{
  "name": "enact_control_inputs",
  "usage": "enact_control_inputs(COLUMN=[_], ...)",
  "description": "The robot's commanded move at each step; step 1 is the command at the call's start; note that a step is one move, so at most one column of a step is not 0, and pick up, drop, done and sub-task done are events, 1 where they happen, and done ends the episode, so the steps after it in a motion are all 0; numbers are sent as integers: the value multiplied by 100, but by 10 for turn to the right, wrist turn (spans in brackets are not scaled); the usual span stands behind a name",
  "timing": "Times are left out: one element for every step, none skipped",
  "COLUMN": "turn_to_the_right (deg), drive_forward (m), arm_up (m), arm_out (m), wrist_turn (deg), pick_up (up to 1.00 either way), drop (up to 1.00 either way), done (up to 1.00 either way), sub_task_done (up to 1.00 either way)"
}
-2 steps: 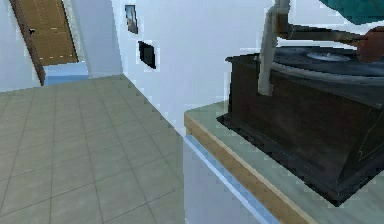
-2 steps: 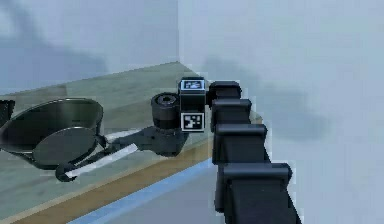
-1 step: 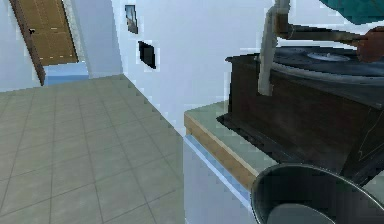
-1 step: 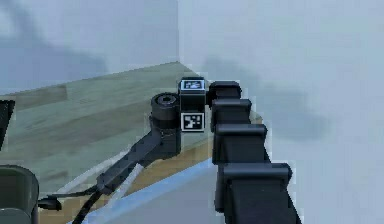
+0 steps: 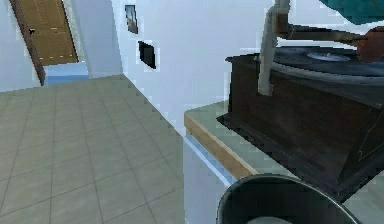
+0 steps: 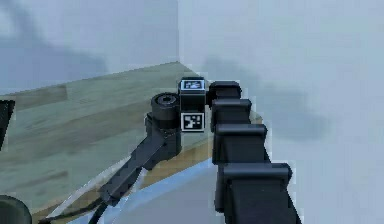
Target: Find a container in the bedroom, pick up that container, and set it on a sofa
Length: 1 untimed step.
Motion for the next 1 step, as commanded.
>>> enact_control_inputs(turn_to_the_right=[0], drive_forward=[0], arm_up=[0], arm_out=[-14], wrist_turn=[0], pick_up=[0], drop=[0], done=[0], sub_task_done=[0])
